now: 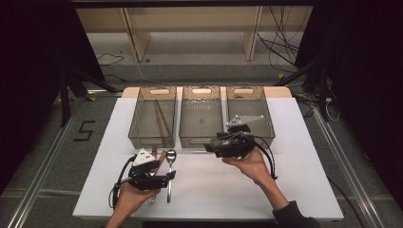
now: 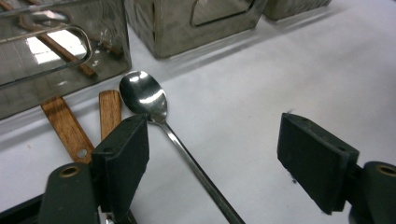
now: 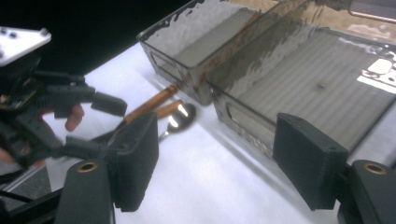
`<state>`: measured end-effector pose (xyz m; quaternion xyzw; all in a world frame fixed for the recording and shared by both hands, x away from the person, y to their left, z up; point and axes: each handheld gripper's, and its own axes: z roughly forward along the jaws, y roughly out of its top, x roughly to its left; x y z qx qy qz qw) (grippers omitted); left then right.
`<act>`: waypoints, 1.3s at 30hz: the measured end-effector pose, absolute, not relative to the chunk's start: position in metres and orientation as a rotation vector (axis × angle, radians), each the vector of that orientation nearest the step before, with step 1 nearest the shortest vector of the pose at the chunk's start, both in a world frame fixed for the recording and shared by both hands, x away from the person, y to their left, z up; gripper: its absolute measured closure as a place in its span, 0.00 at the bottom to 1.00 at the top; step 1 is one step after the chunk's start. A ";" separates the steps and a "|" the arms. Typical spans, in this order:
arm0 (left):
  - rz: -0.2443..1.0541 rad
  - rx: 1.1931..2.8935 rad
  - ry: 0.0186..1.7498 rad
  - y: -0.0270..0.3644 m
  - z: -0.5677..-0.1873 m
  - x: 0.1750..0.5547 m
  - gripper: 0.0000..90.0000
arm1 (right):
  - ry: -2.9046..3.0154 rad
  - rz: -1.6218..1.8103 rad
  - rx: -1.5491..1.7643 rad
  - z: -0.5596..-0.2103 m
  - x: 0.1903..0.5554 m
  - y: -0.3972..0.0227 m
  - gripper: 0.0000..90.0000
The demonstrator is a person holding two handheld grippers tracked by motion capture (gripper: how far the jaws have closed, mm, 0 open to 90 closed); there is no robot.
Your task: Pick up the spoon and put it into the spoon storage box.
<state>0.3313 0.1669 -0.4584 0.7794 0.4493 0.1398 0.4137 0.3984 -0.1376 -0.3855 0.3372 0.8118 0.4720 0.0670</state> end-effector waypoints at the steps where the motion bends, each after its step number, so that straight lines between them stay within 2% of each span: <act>1: 0.346 1.973 1.141 0.166 -0.458 0.333 0.29 | 2.443 1.421 1.017 -0.386 0.396 -0.140 0.36; 8: 0.304 2.022 1.204 0.159 -0.451 0.344 0.36 | 2.411 1.412 1.026 -0.399 0.372 -0.160 0.35; 18: 0.270 2.097 1.256 0.151 -0.442 0.358 0.37 | 2.371 1.407 1.035 -0.420 0.344 -0.185 0.32; 39: 0.215 2.279 1.277 0.141 -0.453 0.370 0.43 | 2.302 1.438 1.087 -0.444 0.316 -0.212 0.29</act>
